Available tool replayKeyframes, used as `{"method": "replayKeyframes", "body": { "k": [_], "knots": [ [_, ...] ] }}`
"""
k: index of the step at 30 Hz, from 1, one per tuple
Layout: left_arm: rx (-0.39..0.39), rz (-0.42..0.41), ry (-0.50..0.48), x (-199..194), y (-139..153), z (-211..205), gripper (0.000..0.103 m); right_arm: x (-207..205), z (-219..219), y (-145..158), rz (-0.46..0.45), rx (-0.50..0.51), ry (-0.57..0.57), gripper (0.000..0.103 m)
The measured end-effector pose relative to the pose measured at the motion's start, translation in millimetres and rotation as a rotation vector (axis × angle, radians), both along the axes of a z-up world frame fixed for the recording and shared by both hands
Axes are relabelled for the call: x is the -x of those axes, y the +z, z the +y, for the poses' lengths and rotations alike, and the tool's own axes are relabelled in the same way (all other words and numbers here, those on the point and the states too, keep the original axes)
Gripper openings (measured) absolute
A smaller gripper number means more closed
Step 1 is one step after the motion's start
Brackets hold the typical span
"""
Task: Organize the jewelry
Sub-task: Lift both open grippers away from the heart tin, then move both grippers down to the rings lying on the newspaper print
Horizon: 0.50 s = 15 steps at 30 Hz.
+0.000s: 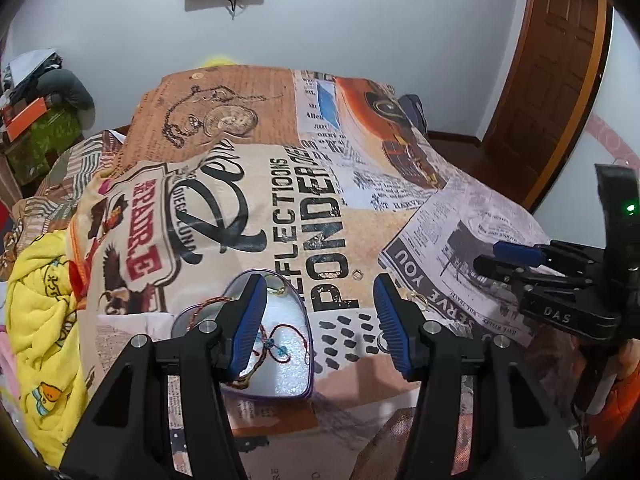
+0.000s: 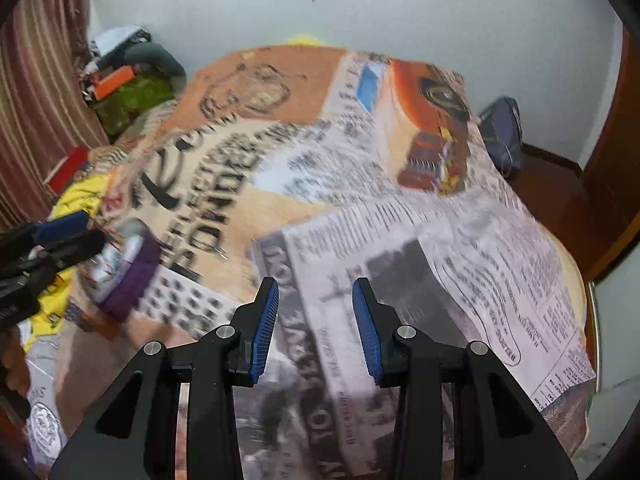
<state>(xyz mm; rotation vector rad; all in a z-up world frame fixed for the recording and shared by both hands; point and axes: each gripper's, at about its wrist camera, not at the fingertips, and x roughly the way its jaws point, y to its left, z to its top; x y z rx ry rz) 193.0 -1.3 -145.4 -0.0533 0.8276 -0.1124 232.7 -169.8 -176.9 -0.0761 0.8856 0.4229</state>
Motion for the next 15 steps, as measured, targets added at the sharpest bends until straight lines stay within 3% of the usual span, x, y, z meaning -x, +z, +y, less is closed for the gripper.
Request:
{"method": "replayKeyframes", "body": {
  "k": [8,12,15],
  "knots": [
    [-0.015,0.022,-0.016,-10.8,-14.1,-5.7,0.054,-8.0,13.4,-35.3,0.137,-0.041,0.097,0.035],
    [-0.019,0.022,-0.019,-11.3,-16.9,-5.8,0.054,-9.3,29.5,-50.2,0.170,-0.009,0.148,0.035],
    [-0.021,0.021,-0.021,-11.1,-18.1,-5.3,0.054,-7.0,35.8,-51.1,0.135,0.015,0.173,0.035]
  ]
}}
